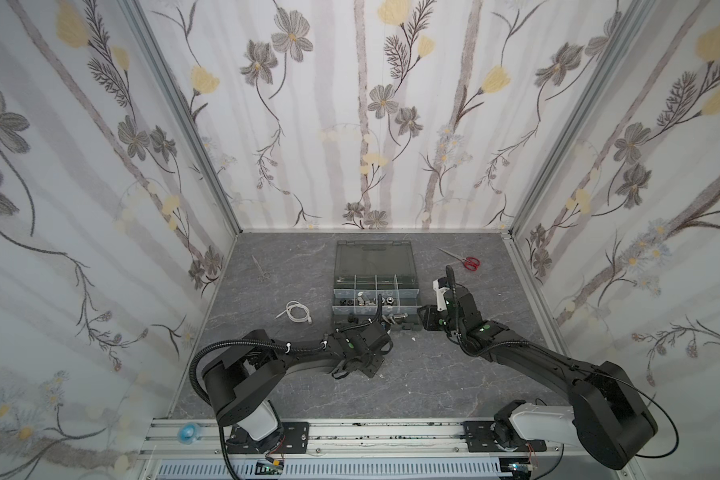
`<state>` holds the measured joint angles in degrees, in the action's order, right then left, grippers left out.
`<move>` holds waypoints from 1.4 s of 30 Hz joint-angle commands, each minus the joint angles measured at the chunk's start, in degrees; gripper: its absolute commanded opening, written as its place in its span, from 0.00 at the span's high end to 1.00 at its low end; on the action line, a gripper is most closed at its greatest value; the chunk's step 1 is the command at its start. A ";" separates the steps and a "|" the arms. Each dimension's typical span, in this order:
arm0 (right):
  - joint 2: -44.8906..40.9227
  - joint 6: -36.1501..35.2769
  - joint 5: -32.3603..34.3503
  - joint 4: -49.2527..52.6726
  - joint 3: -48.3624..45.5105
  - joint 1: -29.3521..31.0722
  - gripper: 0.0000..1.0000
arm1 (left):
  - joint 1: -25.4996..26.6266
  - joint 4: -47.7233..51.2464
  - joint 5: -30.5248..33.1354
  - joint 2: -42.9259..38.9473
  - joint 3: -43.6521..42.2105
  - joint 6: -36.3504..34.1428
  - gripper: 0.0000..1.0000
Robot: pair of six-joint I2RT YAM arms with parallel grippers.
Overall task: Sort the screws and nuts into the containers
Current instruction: 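Close the left gripper on the hex nut and carry it over the box, then lower the hex nut into the hex-nut compartment and open the left gripper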
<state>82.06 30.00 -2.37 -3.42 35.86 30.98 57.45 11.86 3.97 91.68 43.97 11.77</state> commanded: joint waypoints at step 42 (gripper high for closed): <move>-5.54 1.80 0.97 -3.17 -4.93 -2.42 0.65 | -15.34 2.38 -2.76 16.48 33.41 0.10 0.80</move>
<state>76.79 31.09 -2.13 -3.62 31.05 28.62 42.44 14.85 1.37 107.48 76.34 11.97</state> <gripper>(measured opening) 0.346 0.238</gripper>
